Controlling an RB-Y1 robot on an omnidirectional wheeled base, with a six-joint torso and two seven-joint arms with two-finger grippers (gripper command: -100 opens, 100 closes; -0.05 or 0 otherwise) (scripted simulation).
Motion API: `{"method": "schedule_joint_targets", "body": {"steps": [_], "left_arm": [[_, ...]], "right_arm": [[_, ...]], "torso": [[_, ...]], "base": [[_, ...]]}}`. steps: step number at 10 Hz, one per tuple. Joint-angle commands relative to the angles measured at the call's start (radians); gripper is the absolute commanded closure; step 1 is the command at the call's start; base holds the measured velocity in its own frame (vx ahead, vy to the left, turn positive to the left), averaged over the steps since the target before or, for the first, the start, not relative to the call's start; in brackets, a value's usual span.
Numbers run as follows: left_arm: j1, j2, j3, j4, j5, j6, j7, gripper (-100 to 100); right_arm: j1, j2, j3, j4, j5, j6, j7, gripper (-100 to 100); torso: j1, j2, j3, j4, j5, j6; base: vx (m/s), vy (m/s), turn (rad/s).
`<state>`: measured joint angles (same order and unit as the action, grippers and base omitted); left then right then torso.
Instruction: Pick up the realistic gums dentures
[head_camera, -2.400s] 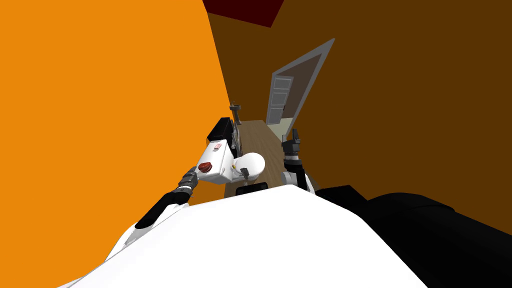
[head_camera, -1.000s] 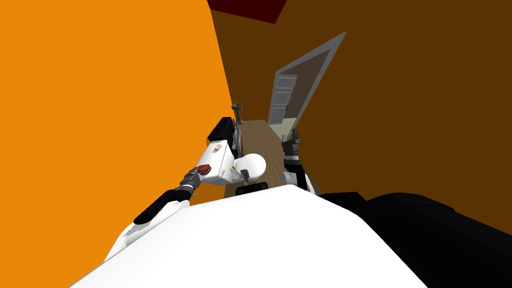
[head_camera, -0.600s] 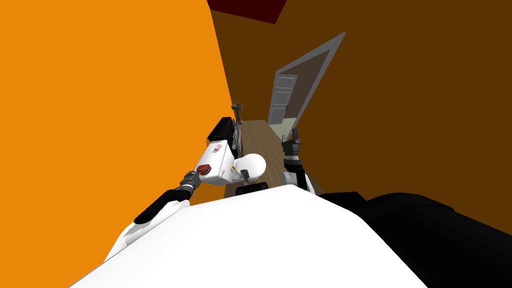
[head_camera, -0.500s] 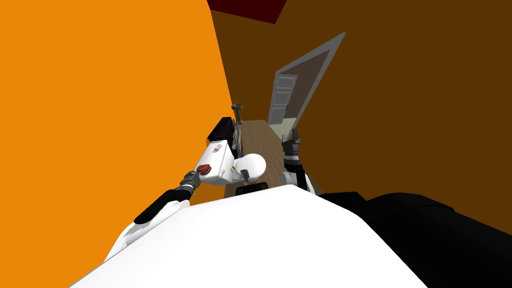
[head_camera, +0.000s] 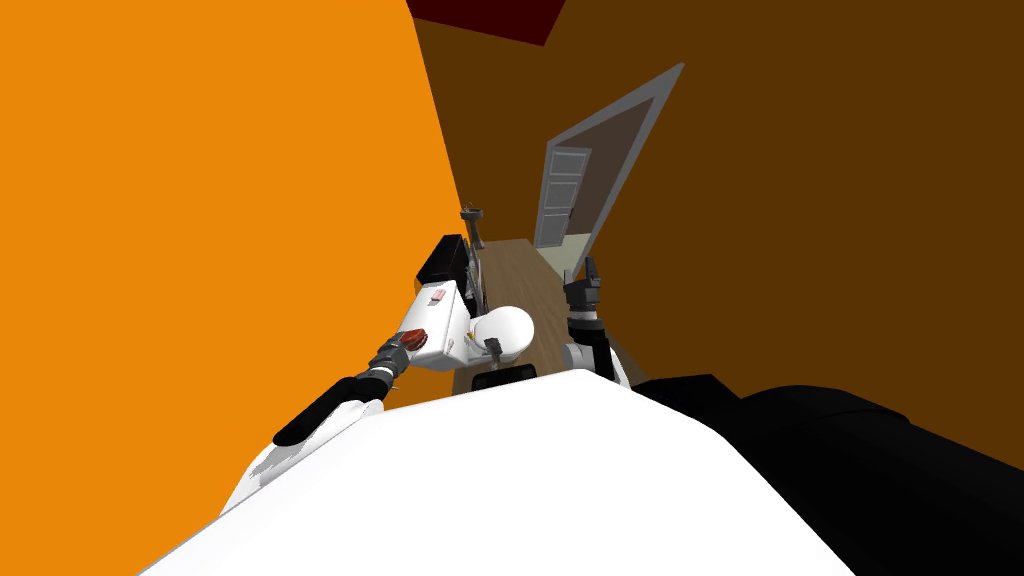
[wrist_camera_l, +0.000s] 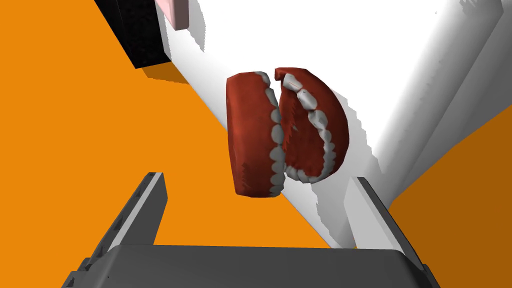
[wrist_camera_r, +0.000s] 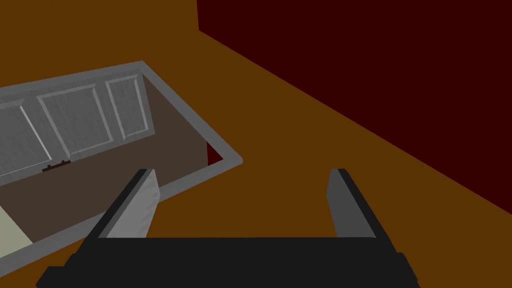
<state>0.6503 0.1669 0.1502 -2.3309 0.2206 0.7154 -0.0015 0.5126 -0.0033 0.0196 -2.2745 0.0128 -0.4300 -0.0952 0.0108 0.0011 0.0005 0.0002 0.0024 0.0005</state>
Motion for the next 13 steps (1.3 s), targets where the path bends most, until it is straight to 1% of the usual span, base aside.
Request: {"method": "schedule_joint_targets", "body": {"steps": [1,5,9,10,11,12,13], "left_arm": [[-0.002,0.011,-0.014,-0.010,0.032,0.012,-0.012,-100],[0.004,0.025,-0.064,-0.041,0.100,0.039,-0.045,-100],[0.012,0.043,-0.128,-0.081,0.188,0.072,-0.087,-100],[0.010,0.043,-0.114,-0.076,0.178,0.068,-0.078,-100],[0.009,0.044,-0.116,-0.076,0.180,0.070,-0.080,0],[-0.019,0.044,-0.109,-0.049,0.175,0.072,-0.075,-100],[-0.038,0.044,-0.104,-0.031,0.172,0.072,-0.072,-100]], "right_arm": [[0.000,0.000,0.000,0.000,0.000,0.000,0.000,0],[0.000,0.000,0.000,0.000,0.000,0.000,0.000,0],[0.000,0.000,0.000,0.000,0.000,0.000,0.000,0],[0.000,0.000,0.000,0.000,0.000,0.000,0.000,0],[0.000,0.000,0.000,0.000,0.000,0.000,0.000,0],[0.000,0.000,0.000,0.000,0.000,0.000,0.000,0],[0.000,0.000,0.000,0.000,0.000,0.000,0.000,0]], "torso": [[0.000,0.000,0.000,0.000,0.000,0.000],[-0.001,0.001,0.001,0.000,0.000,0.000],[0.002,0.002,0.001,0.000,0.000,0.000],[0.002,0.002,0.001,0.000,0.000,0.000],[-0.004,0.000,0.000,0.000,0.000,0.000],[-0.008,-0.001,0.000,0.000,-0.002,0.000],[-0.010,-0.001,-0.001,0.000,-0.002,0.000]], "base": [[-0.020,0.133,-0.066],[-0.029,0.129,-0.077],[-0.036,0.164,-0.104],[-0.019,0.075,-0.033],[-0.004,0.015,0.003],[-0.005,-0.004,-0.047],[-0.007,-0.016,-0.054]]}}
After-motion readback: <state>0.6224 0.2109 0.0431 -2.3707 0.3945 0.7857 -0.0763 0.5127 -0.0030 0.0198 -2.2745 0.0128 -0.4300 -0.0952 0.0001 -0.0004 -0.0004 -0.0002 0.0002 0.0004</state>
